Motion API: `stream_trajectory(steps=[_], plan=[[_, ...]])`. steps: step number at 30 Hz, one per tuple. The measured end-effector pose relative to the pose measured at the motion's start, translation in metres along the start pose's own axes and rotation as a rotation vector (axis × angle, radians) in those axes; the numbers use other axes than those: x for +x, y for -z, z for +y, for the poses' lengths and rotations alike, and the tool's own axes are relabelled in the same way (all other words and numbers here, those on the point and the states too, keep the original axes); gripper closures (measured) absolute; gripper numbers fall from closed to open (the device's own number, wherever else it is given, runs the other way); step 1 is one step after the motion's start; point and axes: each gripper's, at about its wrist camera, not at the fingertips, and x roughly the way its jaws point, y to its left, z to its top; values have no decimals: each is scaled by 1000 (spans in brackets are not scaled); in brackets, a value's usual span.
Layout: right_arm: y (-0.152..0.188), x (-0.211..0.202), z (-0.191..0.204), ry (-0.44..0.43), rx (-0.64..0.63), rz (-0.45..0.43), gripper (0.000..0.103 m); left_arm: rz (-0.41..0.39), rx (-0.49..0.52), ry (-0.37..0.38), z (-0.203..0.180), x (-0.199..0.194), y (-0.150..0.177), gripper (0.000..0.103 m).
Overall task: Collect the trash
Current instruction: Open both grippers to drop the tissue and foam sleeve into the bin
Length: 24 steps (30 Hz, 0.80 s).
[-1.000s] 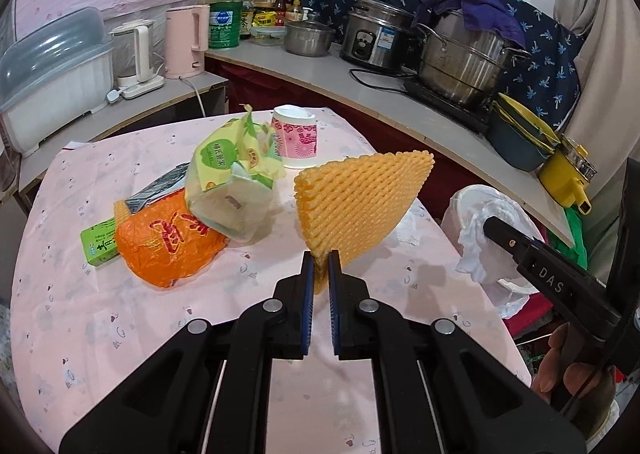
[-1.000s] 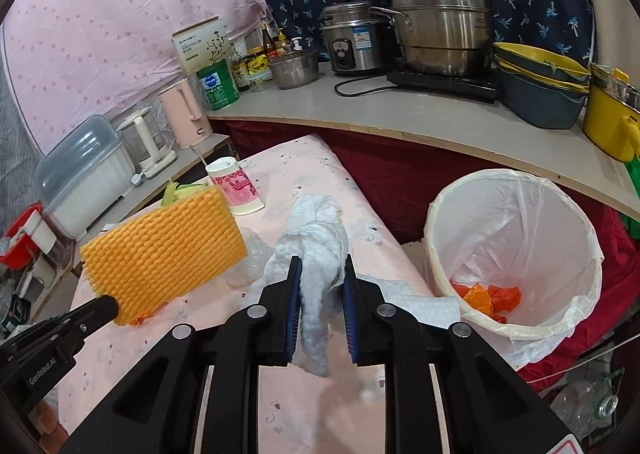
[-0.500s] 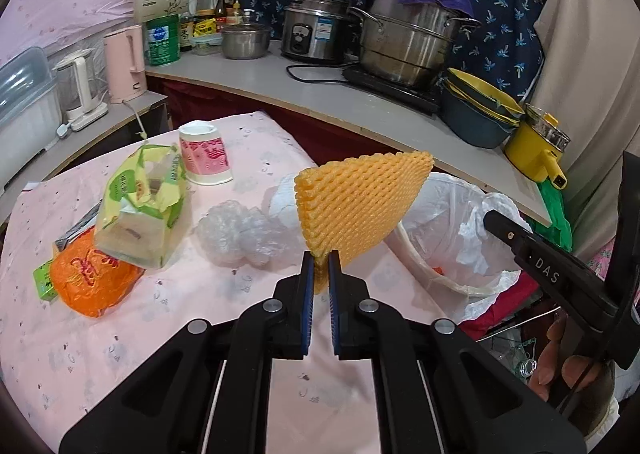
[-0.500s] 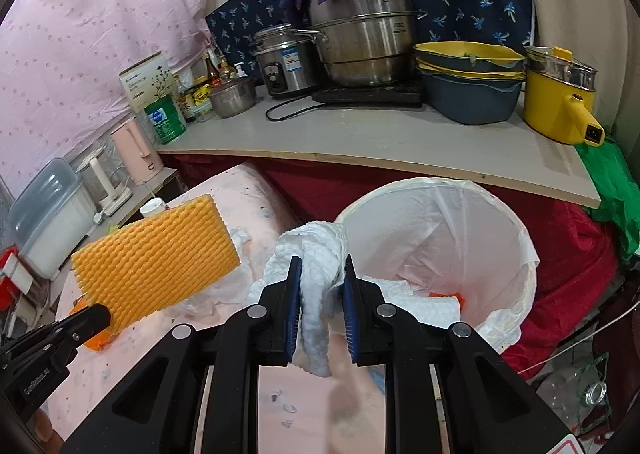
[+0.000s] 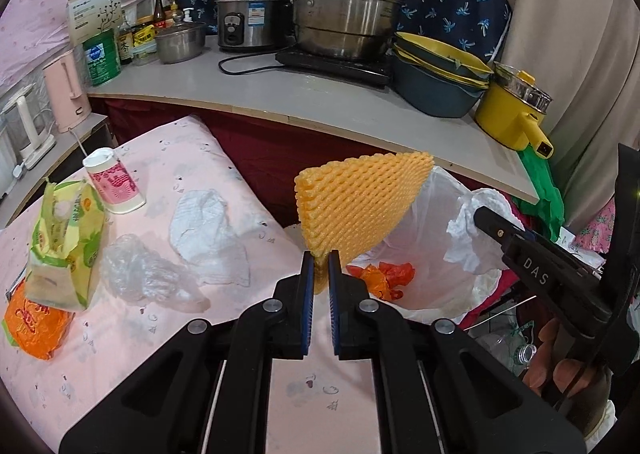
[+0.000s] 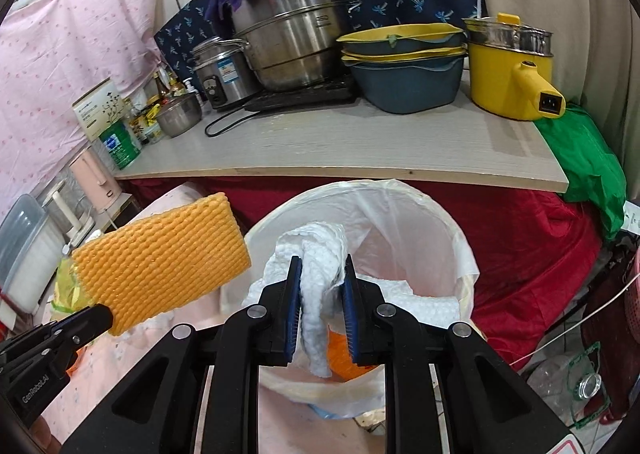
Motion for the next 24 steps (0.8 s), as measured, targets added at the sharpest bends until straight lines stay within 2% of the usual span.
stream_trajectory(steps=[8, 13, 14, 16, 17, 20, 24], plan=[[-12, 22, -29, 26, 27, 3, 85, 71, 40, 18, -33, 51, -14, 96], [-15, 34, -36, 22, 27, 13, 83, 81, 32, 31, -41, 65, -19, 92], [-16, 36, -35, 19, 27, 14, 80, 80, 29, 28, -41, 66, -20, 90], [-16, 38, -34, 13, 31, 10, 79, 74, 20, 19, -40, 66, -20, 74], [-17, 39, -34, 10, 31, 9, 77, 72, 17, 13, -39, 66, -20, 70], [-18, 39, -29, 3, 27, 2, 70, 64, 14, -2, -36, 64, -21, 69], [-21, 34, -22, -2, 15, -11, 68, 52, -7, -14, -27, 56, -20, 67]])
